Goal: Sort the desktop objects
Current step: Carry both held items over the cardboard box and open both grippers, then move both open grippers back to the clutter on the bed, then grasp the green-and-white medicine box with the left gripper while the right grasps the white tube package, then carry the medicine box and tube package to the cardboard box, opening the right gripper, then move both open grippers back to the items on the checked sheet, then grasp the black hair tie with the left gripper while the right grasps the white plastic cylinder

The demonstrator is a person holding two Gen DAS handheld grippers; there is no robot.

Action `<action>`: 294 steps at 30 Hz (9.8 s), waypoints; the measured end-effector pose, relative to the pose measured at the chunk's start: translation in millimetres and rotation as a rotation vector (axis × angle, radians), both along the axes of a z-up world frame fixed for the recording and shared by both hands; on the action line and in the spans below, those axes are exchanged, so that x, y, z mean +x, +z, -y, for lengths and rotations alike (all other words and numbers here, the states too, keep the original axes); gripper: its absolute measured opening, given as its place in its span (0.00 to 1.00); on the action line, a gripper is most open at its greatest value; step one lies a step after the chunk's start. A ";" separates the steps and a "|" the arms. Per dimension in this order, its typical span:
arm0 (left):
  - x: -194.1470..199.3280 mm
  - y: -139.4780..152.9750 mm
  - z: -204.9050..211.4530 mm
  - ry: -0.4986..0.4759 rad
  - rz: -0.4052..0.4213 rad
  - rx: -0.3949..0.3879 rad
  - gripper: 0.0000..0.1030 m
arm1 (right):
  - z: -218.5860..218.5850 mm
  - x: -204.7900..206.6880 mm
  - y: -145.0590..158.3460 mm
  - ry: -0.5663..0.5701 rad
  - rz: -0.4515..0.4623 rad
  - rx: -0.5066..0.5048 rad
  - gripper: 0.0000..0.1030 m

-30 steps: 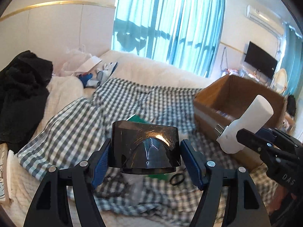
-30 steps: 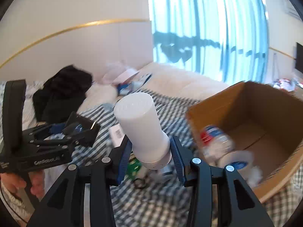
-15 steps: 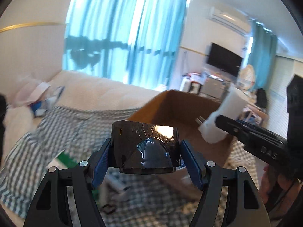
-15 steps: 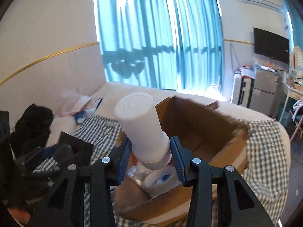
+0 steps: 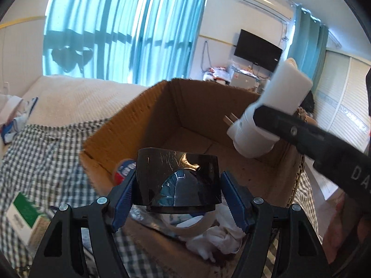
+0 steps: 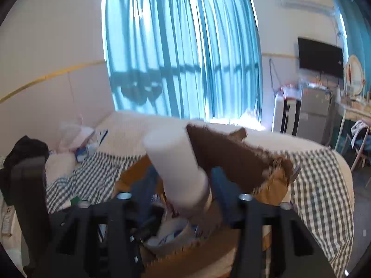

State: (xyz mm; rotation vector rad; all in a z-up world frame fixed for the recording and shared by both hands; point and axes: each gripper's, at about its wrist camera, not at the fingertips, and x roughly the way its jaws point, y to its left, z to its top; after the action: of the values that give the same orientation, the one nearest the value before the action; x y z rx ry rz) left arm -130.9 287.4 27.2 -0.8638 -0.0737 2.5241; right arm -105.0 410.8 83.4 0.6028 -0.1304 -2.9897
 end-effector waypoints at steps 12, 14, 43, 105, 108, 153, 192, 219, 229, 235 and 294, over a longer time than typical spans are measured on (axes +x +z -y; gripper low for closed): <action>38.6 36.7 62.6 0.072 -0.054 -0.068 1.00 | -11.0 61.4 15.7 -0.001 -0.085 -0.177 0.79; 50.7 48.0 91.3 0.116 -0.067 -0.094 1.00 | 1.9 79.6 12.0 0.001 -0.086 -0.132 0.79; 89.0 -48.1 313.7 0.529 0.052 -0.113 1.00 | 173.5 97.1 -54.2 0.222 0.063 0.051 0.86; -9.4 -105.7 240.9 0.171 0.117 -0.145 0.96 | 184.3 -6.3 -152.7 0.269 0.320 0.146 0.15; 7.7 -95.6 235.5 0.193 0.100 -0.183 0.95 | 178.8 5.1 -141.8 0.235 0.278 0.151 0.14; 79.1 19.5 146.2 0.339 -0.050 0.114 0.94 | 47.2 47.4 23.6 0.112 -0.089 -0.097 0.14; 35.2 67.6 75.7 0.237 -0.135 -0.013 1.00 | -11.5 47.4 12.3 0.037 -0.079 -0.257 0.59; 125.0 -81.3 264.8 0.550 0.149 -0.204 1.00 | 168.8 86.4 -116.0 0.319 0.220 0.114 0.62; 82.0 -137.1 236.4 0.444 0.294 -0.277 1.00 | 188.3 43.3 -171.7 0.405 0.368 0.254 0.39; 67.4 -139.9 230.8 0.415 0.281 -0.242 1.00 | 192.0 18.9 -203.3 0.444 0.446 0.294 0.29; 74.1 -135.9 166.9 0.094 0.313 -0.095 0.03 | 161.6 38.2 -182.0 0.393 0.573 0.157 0.06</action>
State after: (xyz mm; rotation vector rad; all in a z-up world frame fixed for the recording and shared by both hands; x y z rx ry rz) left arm -56.8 120.5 -108.7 -1.3163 -0.0970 2.4716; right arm -66.8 249.2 -98.6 1.3149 0.1696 -2.3899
